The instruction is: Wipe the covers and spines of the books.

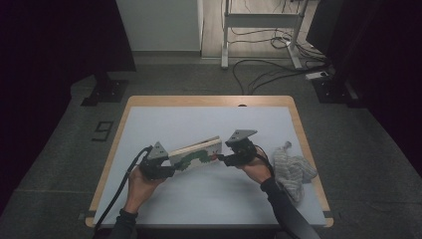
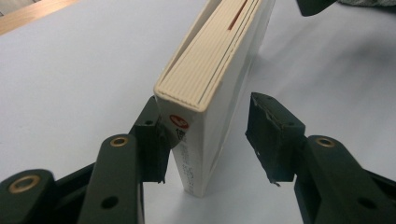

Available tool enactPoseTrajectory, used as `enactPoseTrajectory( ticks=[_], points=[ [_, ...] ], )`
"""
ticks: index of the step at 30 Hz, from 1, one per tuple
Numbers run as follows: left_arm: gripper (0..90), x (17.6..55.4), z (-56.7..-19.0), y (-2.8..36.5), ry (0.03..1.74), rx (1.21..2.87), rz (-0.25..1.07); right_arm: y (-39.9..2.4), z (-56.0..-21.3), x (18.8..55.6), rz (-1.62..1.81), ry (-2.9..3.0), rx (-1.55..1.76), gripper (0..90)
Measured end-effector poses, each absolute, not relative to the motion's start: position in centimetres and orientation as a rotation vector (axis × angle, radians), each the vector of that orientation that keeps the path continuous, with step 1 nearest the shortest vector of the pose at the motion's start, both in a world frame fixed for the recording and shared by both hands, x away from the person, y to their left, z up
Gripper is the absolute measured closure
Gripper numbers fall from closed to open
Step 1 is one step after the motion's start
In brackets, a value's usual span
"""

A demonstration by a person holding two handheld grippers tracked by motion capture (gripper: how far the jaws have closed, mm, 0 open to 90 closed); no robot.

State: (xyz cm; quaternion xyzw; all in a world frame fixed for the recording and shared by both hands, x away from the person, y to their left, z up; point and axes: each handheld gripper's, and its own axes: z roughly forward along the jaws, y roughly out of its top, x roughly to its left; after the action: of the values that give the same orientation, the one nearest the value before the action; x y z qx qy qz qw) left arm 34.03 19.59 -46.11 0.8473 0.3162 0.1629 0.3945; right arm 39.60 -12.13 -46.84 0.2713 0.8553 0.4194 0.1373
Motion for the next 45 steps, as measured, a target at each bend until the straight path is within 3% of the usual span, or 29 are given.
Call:
enactPoseTrajectory(
  ticks=[31,45],
  points=[
    [41.5,34.4,-46.4,19.8,0.801,2.131,0.347,-21.2,-45.2,36.5,1.058,2.385,1.002,1.7],
    [48.9,34.5,-46.5,20.0,0.801,2.131,0.339,-26.5,-45.3,34.5,0.977,2.313,1.123,0.0]
  ],
)
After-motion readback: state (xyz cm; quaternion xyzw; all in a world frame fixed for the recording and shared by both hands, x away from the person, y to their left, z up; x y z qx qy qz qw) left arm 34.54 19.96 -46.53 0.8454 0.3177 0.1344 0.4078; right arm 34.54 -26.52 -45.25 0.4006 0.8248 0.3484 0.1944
